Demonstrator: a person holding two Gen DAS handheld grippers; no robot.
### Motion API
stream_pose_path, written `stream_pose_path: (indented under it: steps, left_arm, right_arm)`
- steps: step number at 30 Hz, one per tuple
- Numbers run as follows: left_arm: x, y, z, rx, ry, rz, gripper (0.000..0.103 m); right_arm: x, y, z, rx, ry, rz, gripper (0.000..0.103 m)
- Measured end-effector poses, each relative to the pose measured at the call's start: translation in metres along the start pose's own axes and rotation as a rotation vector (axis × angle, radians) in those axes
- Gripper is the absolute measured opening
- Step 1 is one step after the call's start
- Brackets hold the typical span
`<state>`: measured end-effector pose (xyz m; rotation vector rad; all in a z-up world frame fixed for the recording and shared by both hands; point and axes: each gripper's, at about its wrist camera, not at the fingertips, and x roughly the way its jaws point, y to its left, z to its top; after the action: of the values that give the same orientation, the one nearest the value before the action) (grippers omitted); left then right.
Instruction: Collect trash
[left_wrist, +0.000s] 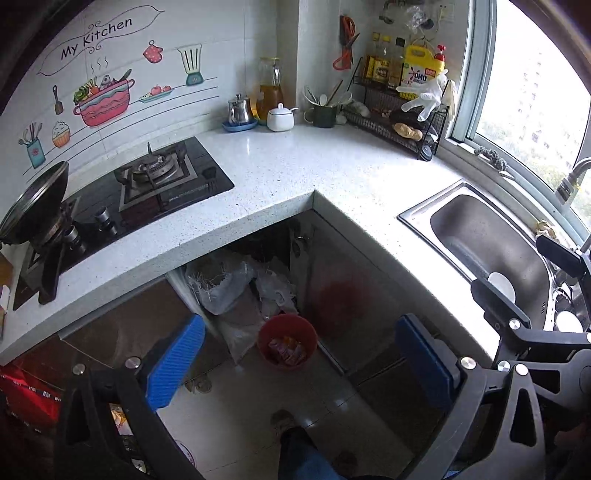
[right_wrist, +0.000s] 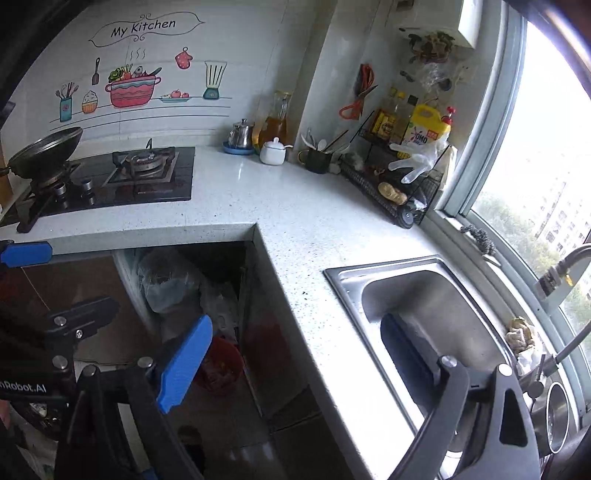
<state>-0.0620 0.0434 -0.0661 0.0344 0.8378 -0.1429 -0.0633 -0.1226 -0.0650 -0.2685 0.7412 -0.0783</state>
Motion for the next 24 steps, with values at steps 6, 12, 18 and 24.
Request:
stream_pose_path:
  steps: [6,12,18,24]
  left_arm:
    - [-0.026,-0.013,-0.015,-0.018,-0.029,0.029,0.103]
    - [-0.043,-0.011,-0.032,-0.031,-0.027,0.038,0.103]
    - [-0.050,0.004,-0.042,-0.065,-0.019,0.049,0.103]
    - [-0.061,0.016,-0.049,-0.072,-0.031,0.066,0.103]
  right_arm:
    - [-0.020,-0.010,-0.010,0.032,-0.029,-0.024,0.096]
    - [-0.029,-0.005,-0.013,0.045,-0.023,-0.021,0.096]
    - [-0.038,0.015,-0.014,0.061,-0.019,-0.022,0.096]
    - [-0.047,0.029,-0.015,0.079,-0.021,-0.011,0.096]
